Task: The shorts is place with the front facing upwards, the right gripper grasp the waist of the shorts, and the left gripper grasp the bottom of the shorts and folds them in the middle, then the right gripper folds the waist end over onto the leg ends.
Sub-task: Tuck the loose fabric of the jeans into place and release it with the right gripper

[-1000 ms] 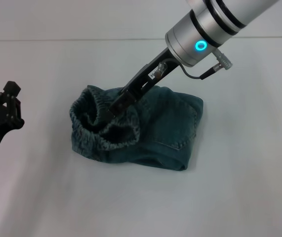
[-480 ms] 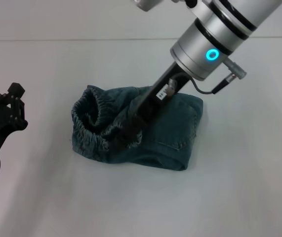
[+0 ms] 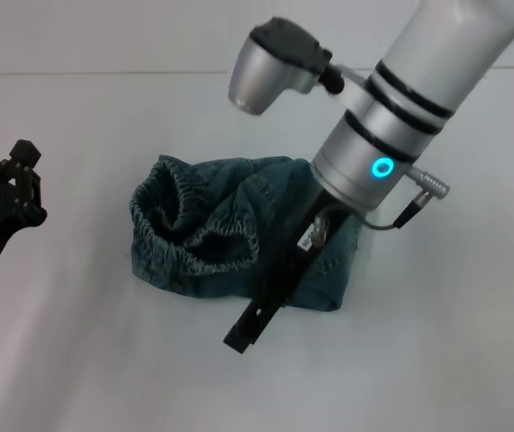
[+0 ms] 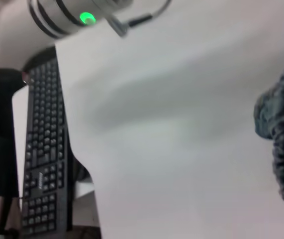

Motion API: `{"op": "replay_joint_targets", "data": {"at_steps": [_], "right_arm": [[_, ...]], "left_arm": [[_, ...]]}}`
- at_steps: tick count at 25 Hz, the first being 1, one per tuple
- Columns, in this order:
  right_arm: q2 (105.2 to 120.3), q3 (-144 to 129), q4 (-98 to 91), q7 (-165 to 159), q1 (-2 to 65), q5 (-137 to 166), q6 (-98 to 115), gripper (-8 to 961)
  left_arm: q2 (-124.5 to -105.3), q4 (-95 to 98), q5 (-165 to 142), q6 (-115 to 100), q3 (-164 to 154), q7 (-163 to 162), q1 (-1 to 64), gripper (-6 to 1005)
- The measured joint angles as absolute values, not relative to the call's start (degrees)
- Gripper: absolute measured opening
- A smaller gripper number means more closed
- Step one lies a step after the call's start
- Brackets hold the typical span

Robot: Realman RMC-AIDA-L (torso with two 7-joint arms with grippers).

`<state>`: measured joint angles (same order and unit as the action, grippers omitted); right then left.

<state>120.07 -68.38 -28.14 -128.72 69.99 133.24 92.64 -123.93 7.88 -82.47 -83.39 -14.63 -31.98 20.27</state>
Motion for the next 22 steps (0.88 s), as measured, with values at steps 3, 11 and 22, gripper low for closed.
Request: {"op": "replay_joint_targets", "data": {"at_steps": [3,11,22], "right_arm": [[120.24,-70.18,-25.38,-128.66,70.42,132.93,89.29,948],[120.63,-71.75,-23.04,-128.24,70.72,129.63,79.68,947],[120.54,-71.84,-22.96,-122.27,70.34,124.61,68.14,946]], "left_arm": [[-123.92,7.89,-82.38,-83.26,-14.39,-32.0,20.47,3],[-123.92,7.69,-82.39,-82.66,-14.62,-31.81,21.16,4],[-123.92,7.55,-82.4,-82.16,-14.73,-31.82,21.35,4]]}}
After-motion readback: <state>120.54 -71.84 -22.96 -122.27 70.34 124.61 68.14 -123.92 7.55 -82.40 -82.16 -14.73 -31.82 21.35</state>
